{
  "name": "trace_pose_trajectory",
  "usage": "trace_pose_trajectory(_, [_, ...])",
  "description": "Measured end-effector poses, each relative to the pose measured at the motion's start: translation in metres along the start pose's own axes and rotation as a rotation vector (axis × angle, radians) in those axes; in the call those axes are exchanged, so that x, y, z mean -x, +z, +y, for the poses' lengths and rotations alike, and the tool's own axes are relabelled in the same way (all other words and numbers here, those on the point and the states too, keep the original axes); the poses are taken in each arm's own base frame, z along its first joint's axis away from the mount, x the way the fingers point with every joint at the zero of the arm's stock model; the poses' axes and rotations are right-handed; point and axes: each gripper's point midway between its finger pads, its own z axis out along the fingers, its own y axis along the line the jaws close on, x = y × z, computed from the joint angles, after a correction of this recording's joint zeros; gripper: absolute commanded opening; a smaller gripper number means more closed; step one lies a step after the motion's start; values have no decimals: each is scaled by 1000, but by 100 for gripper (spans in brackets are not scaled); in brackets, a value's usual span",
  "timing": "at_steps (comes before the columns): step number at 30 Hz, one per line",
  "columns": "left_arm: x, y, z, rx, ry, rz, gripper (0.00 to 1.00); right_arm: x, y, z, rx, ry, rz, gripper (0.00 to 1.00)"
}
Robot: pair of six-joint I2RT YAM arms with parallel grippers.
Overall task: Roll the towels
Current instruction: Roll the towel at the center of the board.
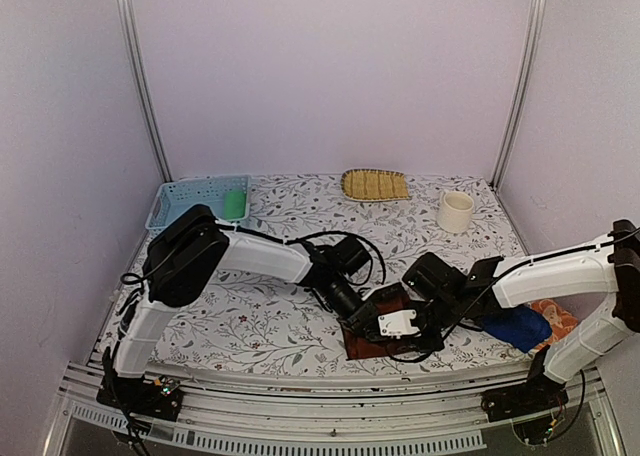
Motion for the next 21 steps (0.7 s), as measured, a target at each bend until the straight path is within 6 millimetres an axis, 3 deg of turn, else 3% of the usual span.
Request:
trace_pose_trajectory(4, [-2, -8, 0, 53, 31, -20, 42, 5, 1, 1, 22, 2, -15, 8])
trace_pose_trajectory(7, [-10, -22, 2, 132, 42, -49, 43, 13, 2, 4, 63, 11, -40, 7])
trace_pose_trajectory(14, [-35, -83, -1, 391, 111, -250, 41, 20, 2, 1, 283, 175, -70, 6])
trace_pose_trajectory(18, [-45, -109, -15, 585, 267, -437, 41, 19, 3, -5, 445, 304, -85, 6])
trace_pose_trajectory(21, [-54, -99, -49, 693, 473, -521, 41, 17, 4, -8, 563, 401, -100, 6])
